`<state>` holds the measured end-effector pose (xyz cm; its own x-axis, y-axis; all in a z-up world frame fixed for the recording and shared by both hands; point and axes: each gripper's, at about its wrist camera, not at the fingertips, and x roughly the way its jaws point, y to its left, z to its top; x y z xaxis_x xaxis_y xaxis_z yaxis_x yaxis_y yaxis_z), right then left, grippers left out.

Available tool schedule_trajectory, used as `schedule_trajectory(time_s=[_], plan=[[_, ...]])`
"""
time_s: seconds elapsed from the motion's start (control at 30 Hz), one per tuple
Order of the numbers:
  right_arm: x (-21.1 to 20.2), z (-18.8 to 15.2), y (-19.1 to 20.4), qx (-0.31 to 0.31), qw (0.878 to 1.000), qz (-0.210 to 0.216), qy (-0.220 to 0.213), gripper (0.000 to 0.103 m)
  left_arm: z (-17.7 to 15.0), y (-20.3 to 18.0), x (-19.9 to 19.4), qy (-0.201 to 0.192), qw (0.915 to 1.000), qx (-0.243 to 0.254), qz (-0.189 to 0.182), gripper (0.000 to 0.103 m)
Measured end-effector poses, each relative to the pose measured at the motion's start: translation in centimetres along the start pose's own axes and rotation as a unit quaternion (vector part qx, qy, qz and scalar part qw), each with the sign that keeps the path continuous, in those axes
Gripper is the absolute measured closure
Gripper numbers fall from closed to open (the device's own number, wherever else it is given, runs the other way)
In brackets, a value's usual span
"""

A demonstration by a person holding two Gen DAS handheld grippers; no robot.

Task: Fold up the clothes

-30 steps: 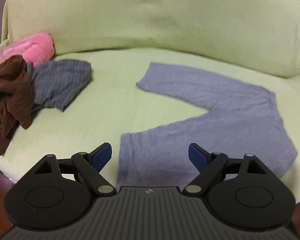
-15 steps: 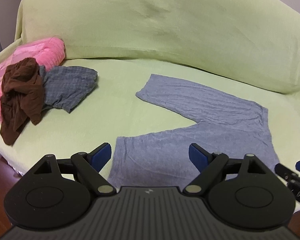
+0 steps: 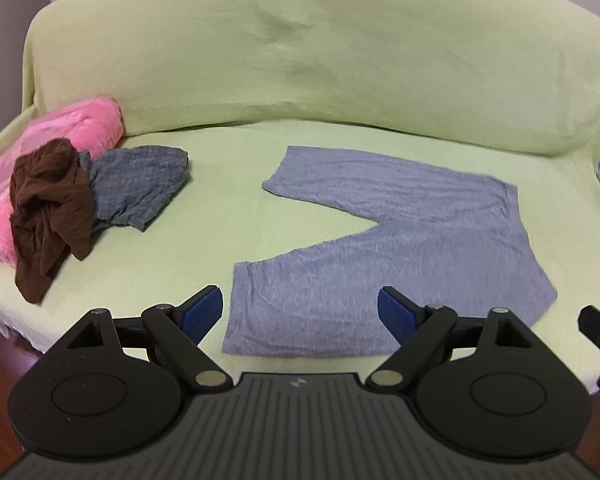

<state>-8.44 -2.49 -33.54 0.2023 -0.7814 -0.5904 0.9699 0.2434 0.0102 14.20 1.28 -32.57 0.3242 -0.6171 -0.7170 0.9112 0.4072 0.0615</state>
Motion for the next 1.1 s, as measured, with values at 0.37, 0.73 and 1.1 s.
schedule_trajectory(time_s=[0.37,0.73,1.1], plan=[[-3.6,-0.2,0.3,0.023,0.999,0.000,-0.033,0.001,0.4,0.2,-2.5,-0.022,0.9997,-0.003,0.001,0.016],[-2.3,-0.2,-1.4,0.029,0.999,0.029,-0.031,0.001,-0.1,-1.3,-6.4,-0.092,0.9929,0.003,0.076,0.016],[0.6,1.1,-2.0,0.048,0.995,-0.018,0.085,0.001,-1.2,-2.1,-6.8,-0.101,0.9906,0.017,0.091,0.000]])
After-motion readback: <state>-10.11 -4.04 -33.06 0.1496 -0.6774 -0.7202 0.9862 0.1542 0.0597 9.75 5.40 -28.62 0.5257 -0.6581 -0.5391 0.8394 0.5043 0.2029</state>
